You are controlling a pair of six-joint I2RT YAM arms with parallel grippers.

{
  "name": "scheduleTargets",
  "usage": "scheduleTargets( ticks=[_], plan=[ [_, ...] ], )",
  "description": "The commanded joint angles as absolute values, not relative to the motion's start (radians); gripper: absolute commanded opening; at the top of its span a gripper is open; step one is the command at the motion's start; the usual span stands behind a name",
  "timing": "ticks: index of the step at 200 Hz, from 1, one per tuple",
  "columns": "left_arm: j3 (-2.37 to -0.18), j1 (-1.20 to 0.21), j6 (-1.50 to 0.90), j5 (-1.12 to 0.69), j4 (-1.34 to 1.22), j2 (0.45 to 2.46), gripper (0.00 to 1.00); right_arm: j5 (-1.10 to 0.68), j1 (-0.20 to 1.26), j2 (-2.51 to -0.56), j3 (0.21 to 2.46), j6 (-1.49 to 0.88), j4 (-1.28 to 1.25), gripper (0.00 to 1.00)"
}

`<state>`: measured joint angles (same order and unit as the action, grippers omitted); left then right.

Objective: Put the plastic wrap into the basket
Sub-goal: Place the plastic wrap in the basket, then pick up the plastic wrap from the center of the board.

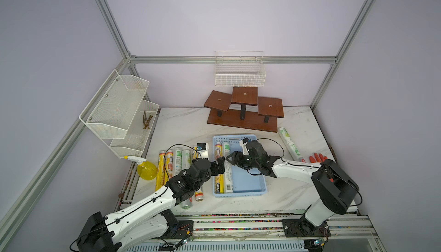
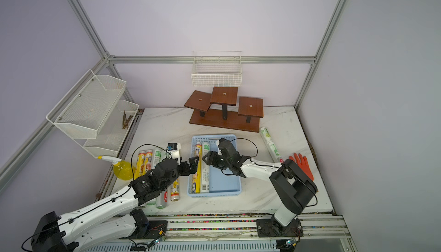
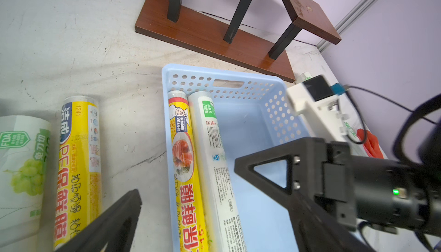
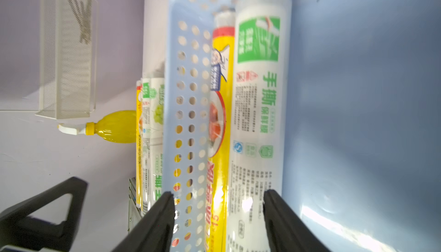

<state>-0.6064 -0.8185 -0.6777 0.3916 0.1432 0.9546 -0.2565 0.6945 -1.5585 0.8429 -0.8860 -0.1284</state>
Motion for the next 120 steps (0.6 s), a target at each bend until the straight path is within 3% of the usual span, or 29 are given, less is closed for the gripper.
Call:
scheduleTargets(
  ticks=[1, 8, 11, 44, 77, 120],
  plan=[
    [-0.665, -0.814, -0.686, 0.384, 0.099, 0.965, 1.00, -0.031, 0.648, -1.393, 0.830, -0.765, 0.050, 0.64],
    [-0.677, -0.813, -0.689, 0.384, 0.086, 0.976, 1.00, 0.052, 0.635, -1.342, 0.824, -0.751, 0.099, 0.64],
    [-0.684, -0.814, -0.690, 0.383, 0.084, 0.981, 1.00, 0.090, 0.630, -1.320, 0.819, -0.742, 0.111, 0.70],
    [-0.782, -0.809, -0.654, 0.306, 0.056, 1.082, 1.00, 0.357, 0.500, -1.120, 0.724, -0.581, 0.155, 0.87],
    [-0.902, -0.810, -0.624, 0.178, 0.036, 1.243, 1.00, 0.297, 0.241, -1.103, 0.700, -0.481, 0.180, 0.90],
    [-1.066, -0.816, -0.623, 0.041, 0.057, 1.475, 1.00, 0.073, -0.059, -1.318, 0.785, -0.432, 0.234, 0.87]
  ],
)
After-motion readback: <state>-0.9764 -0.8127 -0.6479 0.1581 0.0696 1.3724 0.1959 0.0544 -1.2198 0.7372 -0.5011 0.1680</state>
